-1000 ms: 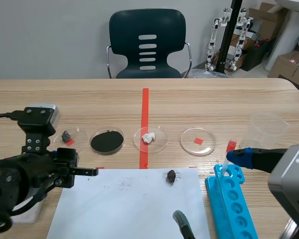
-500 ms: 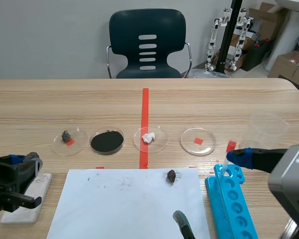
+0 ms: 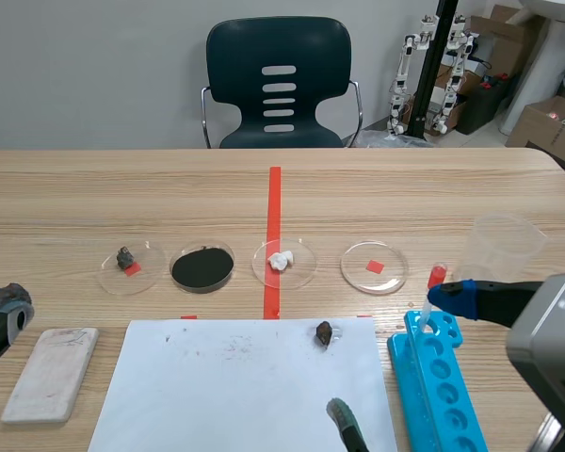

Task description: Pick up the middle mineral with the left hand

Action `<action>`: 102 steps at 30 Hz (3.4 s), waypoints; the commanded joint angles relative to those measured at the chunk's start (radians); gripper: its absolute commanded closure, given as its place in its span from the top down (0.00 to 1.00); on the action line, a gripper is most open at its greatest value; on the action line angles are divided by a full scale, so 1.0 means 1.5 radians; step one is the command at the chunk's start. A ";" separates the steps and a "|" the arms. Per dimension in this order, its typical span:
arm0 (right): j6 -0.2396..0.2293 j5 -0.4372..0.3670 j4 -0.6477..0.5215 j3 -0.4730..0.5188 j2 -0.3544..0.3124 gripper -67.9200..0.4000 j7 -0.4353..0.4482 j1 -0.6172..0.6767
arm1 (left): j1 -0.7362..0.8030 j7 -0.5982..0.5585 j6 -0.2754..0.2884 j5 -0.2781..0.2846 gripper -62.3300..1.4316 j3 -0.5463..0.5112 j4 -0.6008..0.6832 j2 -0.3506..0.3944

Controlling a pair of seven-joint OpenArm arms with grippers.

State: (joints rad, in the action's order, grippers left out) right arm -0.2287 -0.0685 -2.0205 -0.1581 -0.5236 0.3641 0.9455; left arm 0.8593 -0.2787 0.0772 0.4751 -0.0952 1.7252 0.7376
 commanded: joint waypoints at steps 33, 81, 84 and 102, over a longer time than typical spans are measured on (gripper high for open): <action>0.000 -0.005 -0.013 0.004 0.002 1.00 0.010 -0.001 | 0.016 -0.116 0.146 -0.140 0.23 -0.051 0.012 -0.093; 0.000 -0.005 -0.013 0.004 0.002 1.00 0.010 -0.001 | 0.016 -0.116 0.145 -0.140 0.23 -0.051 0.012 -0.093; 0.000 -0.005 -0.013 0.004 0.002 1.00 0.010 -0.001 | 0.016 -0.116 0.145 -0.140 0.23 -0.051 0.012 -0.093; 0.000 -0.005 -0.013 0.004 0.002 1.00 0.010 -0.001 | 0.016 -0.116 0.145 -0.140 0.23 -0.051 0.012 -0.093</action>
State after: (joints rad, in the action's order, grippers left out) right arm -0.2283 -0.0685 -2.0205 -0.1581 -0.5236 0.3641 0.9455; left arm 0.8860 -0.4316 0.2928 0.2539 -0.1768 1.7252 0.5907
